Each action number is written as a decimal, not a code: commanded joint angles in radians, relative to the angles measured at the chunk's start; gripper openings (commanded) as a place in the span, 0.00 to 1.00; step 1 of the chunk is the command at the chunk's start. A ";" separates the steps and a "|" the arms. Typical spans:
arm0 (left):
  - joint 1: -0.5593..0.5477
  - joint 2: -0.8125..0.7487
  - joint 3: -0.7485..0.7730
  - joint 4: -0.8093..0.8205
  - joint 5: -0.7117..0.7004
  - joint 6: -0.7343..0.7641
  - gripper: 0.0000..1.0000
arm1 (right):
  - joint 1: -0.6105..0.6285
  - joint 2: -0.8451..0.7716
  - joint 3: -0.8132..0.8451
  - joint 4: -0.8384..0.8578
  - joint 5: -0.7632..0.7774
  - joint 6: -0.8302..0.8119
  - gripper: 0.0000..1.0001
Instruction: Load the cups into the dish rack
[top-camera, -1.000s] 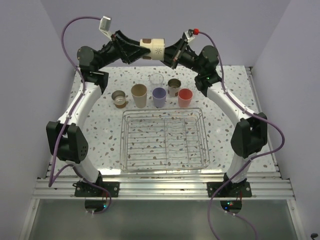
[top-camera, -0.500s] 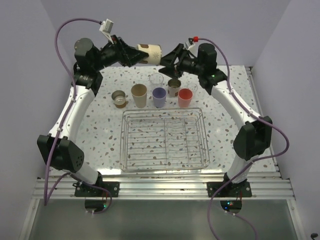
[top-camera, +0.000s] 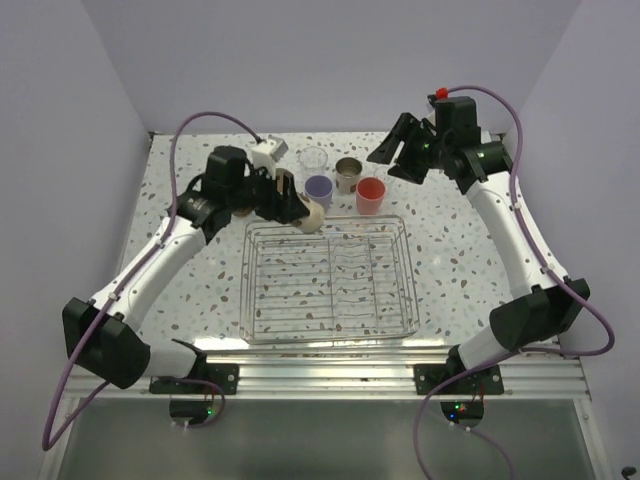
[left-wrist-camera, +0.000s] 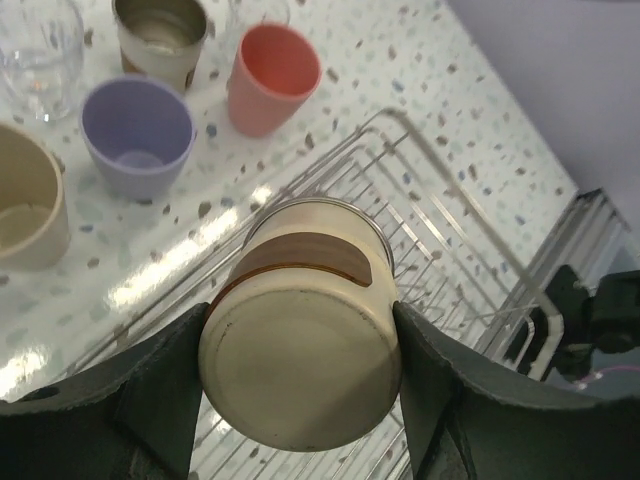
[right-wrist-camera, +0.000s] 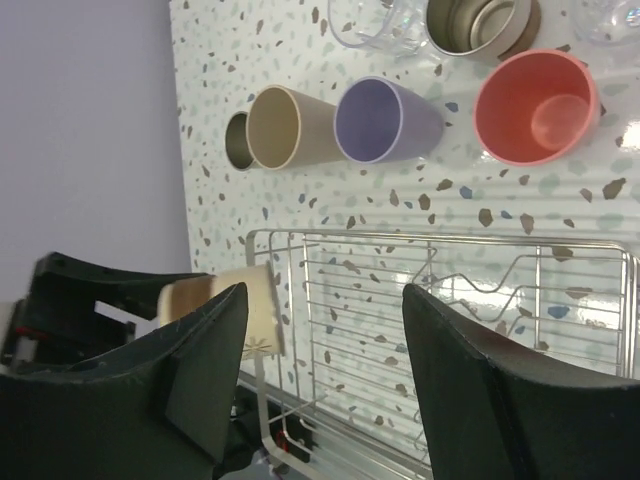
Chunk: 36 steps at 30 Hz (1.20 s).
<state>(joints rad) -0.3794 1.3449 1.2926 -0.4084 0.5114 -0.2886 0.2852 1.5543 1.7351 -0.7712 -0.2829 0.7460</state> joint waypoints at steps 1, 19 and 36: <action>-0.070 -0.049 -0.076 -0.102 -0.238 0.092 0.00 | -0.004 -0.023 0.000 -0.068 0.060 -0.073 0.67; -0.111 0.118 -0.231 -0.055 -0.659 0.054 0.00 | -0.004 -0.005 -0.011 -0.071 0.047 -0.094 0.67; -0.111 0.158 -0.173 -0.113 -0.700 0.058 0.68 | -0.006 0.101 0.020 -0.063 0.080 -0.122 0.68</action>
<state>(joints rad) -0.4927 1.5127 1.0668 -0.5102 -0.1467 -0.2249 0.2810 1.6321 1.7256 -0.8303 -0.2386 0.6571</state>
